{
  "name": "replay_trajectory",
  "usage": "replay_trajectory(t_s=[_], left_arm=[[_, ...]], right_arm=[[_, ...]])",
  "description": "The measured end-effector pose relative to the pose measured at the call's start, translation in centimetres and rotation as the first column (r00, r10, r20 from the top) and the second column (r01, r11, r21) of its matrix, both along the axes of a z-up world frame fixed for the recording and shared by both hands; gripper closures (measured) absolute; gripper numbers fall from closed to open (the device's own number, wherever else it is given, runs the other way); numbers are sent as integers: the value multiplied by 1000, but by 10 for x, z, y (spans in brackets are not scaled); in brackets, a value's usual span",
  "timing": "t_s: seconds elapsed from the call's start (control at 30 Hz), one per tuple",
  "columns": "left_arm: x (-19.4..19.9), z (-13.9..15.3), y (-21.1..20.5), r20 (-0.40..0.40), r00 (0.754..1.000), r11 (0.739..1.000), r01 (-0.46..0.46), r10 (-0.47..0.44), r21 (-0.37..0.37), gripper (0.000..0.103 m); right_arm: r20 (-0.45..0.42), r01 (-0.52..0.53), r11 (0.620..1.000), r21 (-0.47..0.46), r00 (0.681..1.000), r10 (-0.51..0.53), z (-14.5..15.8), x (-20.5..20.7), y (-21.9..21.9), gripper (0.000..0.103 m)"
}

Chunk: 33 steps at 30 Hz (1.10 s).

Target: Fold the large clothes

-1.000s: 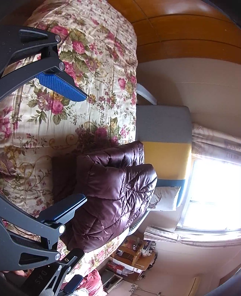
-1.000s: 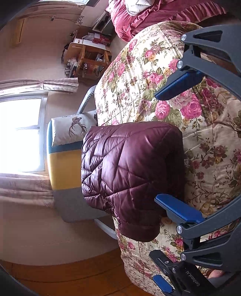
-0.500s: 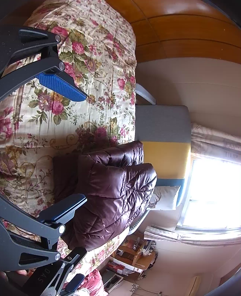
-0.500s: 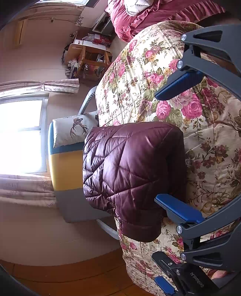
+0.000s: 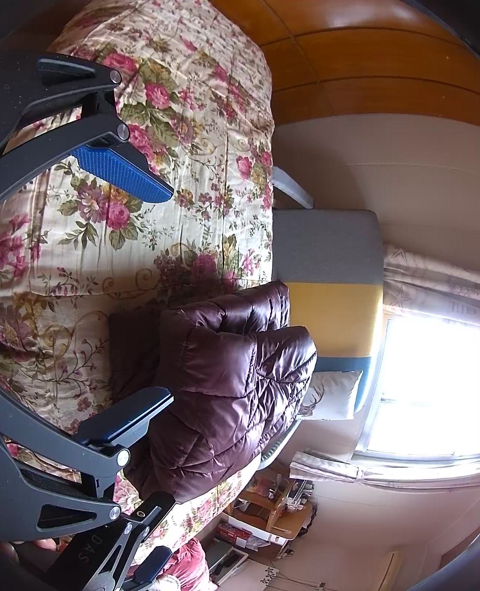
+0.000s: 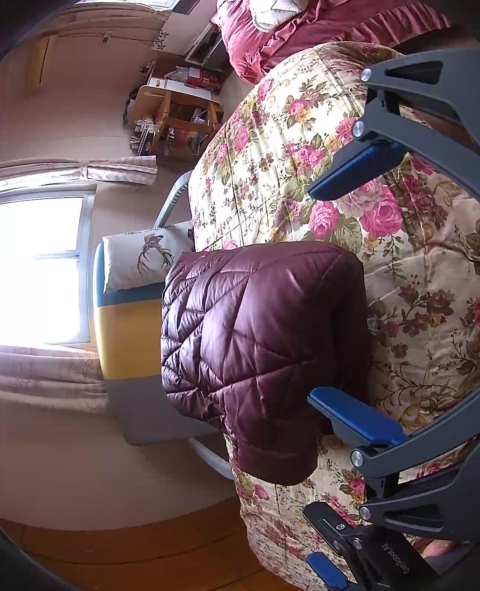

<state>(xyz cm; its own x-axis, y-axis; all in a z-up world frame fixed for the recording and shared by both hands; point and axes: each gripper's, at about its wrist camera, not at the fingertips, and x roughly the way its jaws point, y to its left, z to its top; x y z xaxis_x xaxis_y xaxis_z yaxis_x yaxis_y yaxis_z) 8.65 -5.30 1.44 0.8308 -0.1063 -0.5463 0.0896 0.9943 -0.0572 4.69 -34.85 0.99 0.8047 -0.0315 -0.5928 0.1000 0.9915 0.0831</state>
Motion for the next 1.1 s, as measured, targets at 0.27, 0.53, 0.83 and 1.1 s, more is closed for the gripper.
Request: replay_trajectory(t_s=[0.27,0.53,0.83,1.1], left_arm=[[0,-1,1,1,1000,1000,4,-4,3,4],[-1,0,4,4,1000,1000,6,-6,5,4],[-5,3,7,12,1000,1000,3,-3,8,4],[-5,4,9,11,1000,1000,6,-6,6,4]], right_arm=[[8,0,1000,11,1000,0,2,-2,-1,2],[13,-6,1000,11,1000,6,4,-3,-1,2],[16,-15,1000,9,1000,15,4,-4,2,2],[15,-17,1000,11,1000,17,4,-4,3,2]])
